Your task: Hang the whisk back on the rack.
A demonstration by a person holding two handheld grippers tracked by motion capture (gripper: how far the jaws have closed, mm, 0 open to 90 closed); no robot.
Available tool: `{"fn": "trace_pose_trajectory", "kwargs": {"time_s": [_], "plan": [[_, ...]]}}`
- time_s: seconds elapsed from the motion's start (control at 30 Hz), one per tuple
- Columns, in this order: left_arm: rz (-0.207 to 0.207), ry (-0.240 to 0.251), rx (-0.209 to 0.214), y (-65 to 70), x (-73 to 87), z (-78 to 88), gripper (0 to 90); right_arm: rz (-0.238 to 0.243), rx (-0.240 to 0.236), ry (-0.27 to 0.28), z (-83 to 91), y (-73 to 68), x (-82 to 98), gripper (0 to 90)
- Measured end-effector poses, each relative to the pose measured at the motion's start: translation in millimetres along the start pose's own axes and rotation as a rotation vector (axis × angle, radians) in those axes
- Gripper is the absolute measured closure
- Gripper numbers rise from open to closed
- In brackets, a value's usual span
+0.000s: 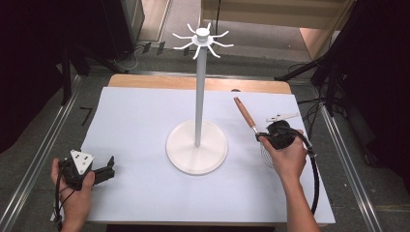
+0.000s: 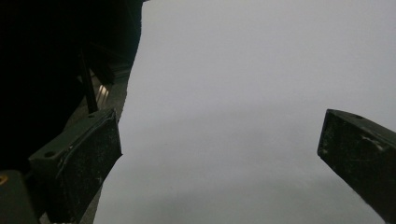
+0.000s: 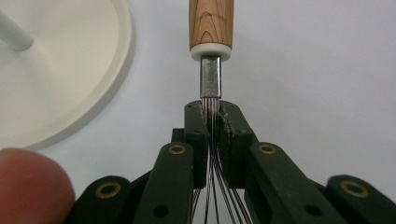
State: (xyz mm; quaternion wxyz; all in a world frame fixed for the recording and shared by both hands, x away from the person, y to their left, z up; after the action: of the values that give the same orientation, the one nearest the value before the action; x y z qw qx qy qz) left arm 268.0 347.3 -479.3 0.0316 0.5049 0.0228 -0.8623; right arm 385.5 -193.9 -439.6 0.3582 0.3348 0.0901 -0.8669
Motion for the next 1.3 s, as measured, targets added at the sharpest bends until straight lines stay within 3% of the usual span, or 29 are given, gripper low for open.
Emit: {"fn": "trace_pose_trajectory", "kwargs": {"time_s": [0.53,1.07,1.3], "plan": [[-0.001,0.002,0.001,0.1,0.0,0.1,0.2,-0.009,-0.041,0.207,16.1,-9.5,-9.7,84.8],[0.001,0.003,-0.001,0.1,0.1,0.3,0.2,-0.02,-0.061,0.344,37.1,-15.1,-15.2,84.7],[0.0,0.003,-0.002,0.2,0.1,0.3,0.2,-0.003,-0.058,0.407,47.0,-20.3,-18.5,84.8]]}}
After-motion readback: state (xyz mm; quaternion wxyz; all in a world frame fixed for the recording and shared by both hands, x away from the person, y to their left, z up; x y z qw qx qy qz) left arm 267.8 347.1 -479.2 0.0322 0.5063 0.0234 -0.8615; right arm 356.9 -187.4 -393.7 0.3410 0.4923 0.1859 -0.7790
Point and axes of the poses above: each handheld gripper's, and its own axes: z roughly backward along the jaws, x roughly out of its underside, y roughly to its right, the point moved 3 cm from there along -z, roughly forward along the jaws, and after that the axes turned 15 degrees about z, right-handed, at the moved point
